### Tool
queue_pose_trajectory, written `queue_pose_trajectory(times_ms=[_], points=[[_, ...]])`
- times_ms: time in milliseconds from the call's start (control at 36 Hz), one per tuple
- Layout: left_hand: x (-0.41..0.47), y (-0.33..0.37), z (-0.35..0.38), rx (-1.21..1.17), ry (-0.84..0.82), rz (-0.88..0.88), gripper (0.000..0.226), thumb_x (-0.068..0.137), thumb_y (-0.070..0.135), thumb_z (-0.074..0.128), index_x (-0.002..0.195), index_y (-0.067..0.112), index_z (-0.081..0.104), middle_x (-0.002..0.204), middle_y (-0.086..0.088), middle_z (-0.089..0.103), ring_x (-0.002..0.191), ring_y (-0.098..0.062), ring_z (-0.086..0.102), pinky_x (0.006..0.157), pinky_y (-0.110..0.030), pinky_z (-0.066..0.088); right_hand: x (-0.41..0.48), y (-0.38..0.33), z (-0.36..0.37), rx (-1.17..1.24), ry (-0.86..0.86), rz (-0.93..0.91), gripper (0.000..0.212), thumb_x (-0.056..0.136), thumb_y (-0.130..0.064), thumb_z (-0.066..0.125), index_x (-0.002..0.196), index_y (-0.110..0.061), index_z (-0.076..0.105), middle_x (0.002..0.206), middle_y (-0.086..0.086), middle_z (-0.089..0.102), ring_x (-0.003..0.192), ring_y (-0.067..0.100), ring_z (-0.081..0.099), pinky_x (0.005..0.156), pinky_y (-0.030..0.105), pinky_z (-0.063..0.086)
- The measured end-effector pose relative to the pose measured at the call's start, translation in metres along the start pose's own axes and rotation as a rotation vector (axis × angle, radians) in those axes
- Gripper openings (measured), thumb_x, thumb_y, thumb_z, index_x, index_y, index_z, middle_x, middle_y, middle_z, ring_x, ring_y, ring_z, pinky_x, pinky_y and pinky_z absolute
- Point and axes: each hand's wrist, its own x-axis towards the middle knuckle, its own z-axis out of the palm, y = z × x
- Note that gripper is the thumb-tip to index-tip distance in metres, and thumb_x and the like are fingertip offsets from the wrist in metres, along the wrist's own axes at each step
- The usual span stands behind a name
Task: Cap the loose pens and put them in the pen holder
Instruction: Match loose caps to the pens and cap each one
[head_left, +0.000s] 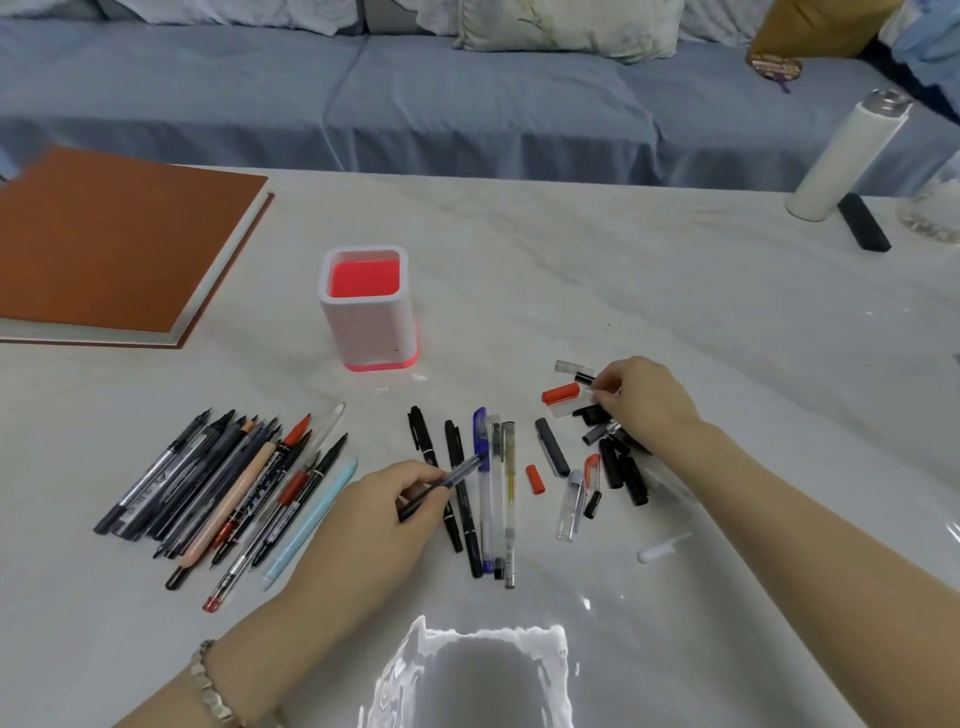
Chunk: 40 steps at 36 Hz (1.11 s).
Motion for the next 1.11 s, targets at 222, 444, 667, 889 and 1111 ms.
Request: queue_pose_trajectory(times_ms=[222,444,667,889,1111], points=[[-0.002,0.001,-0.001,0.023,-0.026,-0.025,0.021,0.088,0.023,0.055,0.078,0.041,0.058,0.073,0.004,0.064,0.057,-0.004,0.048,0.055,-0.015,0.038,0.01,0.0,-0.002,-0.004,-0.04,0.125,0.017,0.083,-0.02,0.063,0.097,-0.012,0.07,0.098,0.01,0.068,0.089,0.026,0.061,0.067,0.028,0.041],[-0.006,0.001,-0.004,-0.004,-0.01,-0.025,0.021,0.088,0.023,0.054,0.078,0.04,0.059,0.074,-0.002,0.064,0.054,-0.004,0.044,0.052,-0.015,0.037,-0.01,0.004,0.009,-0.043,0.103,-0.009,0.034,0.088,-0.017,0.044,0.055,-0.014,0.037,0.074,0.007,0.039,0.061,0.025,0.036,0.049,0.028,0.024],[-0.01,0.001,-0.002,-0.09,0.005,-0.022,0.022,0.088,0.019,0.056,0.08,0.04,0.061,0.071,0.006,0.062,0.06,0.001,0.051,0.058,-0.011,0.041,-0.081,-0.022,-0.007,0.783,0.087,-0.145,0.013,0.083,-0.01,0.062,0.078,-0.022,0.065,0.074,-0.004,0.069,0.064,0.007,0.061,0.054,0.007,0.044],[-0.014,0.015,-0.003,-0.236,0.02,0.03,0.025,0.085,0.019,0.059,0.08,0.043,0.066,0.081,0.002,0.066,0.071,-0.021,0.059,0.066,-0.038,0.051,-0.114,-0.025,-0.007,0.933,0.095,-0.271,0.046,0.075,0.006,0.066,0.077,-0.04,0.07,0.084,-0.01,0.071,0.081,0.006,0.068,0.068,0.015,0.054],[-0.024,0.025,-0.01,-0.104,0.01,0.252,0.02,0.081,0.027,0.056,0.09,0.043,0.065,0.084,0.016,0.06,0.073,-0.004,0.055,0.059,-0.006,0.038,-0.12,-0.025,-0.006,0.819,0.126,-0.369,0.031,0.076,-0.003,0.07,0.082,-0.033,0.069,0.084,-0.017,0.068,0.08,0.005,0.064,0.07,0.01,0.049]])
